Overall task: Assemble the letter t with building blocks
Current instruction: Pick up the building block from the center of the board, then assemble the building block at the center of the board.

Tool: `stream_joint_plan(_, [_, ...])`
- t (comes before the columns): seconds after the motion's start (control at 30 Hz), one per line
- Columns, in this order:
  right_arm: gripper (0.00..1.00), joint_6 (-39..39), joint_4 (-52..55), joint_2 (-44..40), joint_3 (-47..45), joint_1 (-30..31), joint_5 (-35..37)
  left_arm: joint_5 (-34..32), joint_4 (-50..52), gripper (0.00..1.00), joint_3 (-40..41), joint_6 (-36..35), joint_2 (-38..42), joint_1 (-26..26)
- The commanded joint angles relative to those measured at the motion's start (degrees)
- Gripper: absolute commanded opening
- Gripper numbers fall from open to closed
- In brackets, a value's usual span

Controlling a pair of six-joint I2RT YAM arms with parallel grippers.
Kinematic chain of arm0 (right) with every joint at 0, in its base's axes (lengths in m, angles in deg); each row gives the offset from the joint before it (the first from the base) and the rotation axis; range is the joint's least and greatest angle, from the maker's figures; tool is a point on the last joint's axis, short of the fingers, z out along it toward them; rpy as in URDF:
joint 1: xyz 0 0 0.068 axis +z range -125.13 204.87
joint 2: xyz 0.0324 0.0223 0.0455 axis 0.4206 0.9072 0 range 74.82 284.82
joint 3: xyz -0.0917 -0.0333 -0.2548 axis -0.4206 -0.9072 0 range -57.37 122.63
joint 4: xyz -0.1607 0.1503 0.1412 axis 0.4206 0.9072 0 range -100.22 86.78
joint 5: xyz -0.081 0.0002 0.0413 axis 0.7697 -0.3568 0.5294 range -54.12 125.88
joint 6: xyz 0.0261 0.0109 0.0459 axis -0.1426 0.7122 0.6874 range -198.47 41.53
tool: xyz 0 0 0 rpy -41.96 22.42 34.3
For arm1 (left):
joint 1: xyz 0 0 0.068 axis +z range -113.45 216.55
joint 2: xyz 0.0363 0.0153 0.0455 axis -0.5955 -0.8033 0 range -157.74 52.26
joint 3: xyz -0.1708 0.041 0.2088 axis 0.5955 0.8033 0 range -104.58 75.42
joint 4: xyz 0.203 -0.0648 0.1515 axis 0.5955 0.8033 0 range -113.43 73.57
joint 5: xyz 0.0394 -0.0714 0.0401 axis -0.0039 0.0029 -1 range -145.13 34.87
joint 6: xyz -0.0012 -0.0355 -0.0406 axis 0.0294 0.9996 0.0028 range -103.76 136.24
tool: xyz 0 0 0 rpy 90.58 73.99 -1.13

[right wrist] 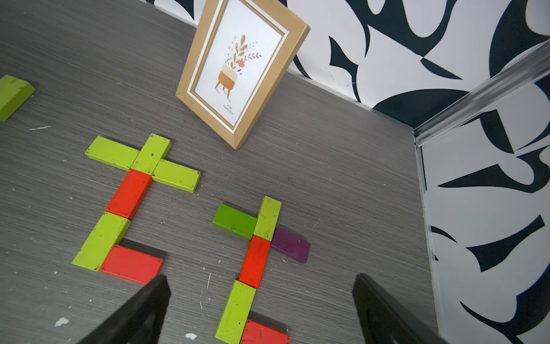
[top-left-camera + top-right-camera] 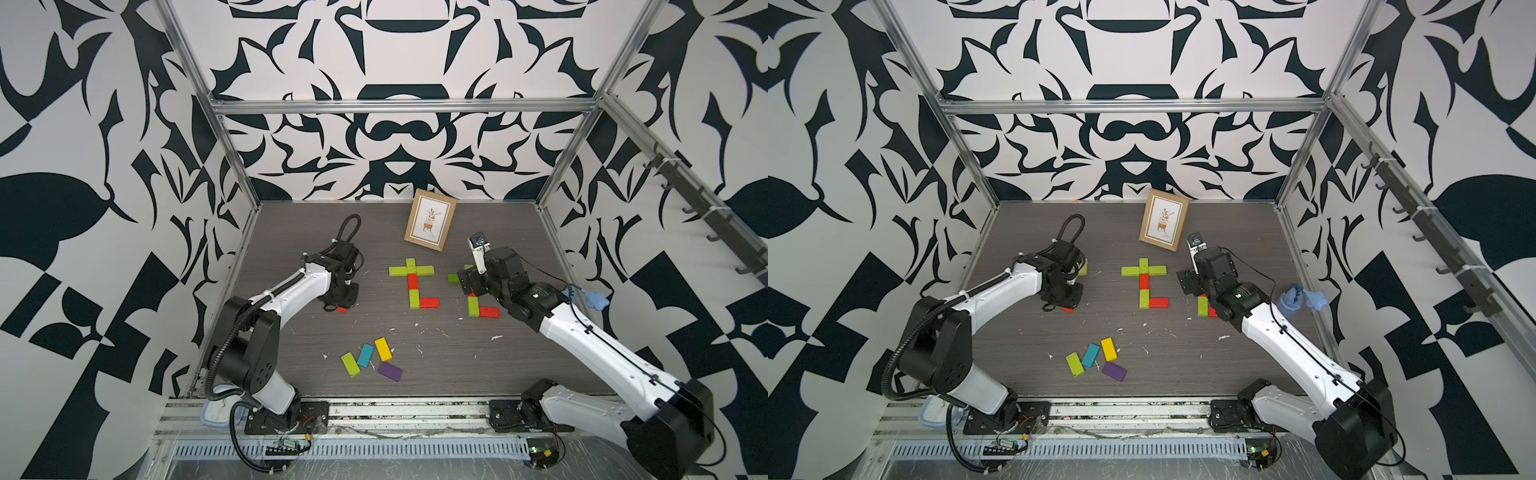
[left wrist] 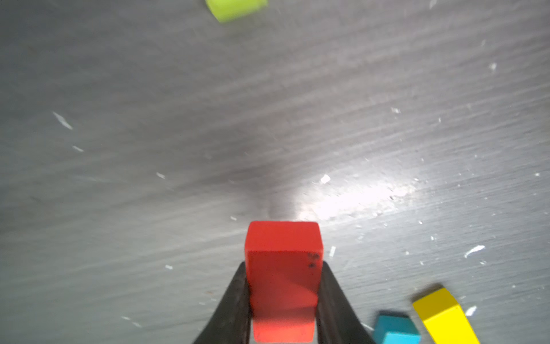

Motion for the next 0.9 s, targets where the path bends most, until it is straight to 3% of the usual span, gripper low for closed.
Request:
stream_joint_plan(0.0, [0.99, 0.28, -2.03, -0.11, -0.07, -0.06, 0.52, 3.87, 0.44, 0.00, -3.25, -13.65, 1.86, 2.88])
stream_joint_plan(0.53, [0.99, -0.62, -3.77, -2.22, -1.43, -0.13, -0.30, 8.25, -11.01, 0.00, -3.53, -65.60, 1.87, 10.07])
stream_joint_plan(0.87, [0.99, -3.57, -7.66, -5.89, -5.52, -0.10, -2.84, 9.34, -5.49, 0.00, -12.97, -81.76, -10.19, 15.10])
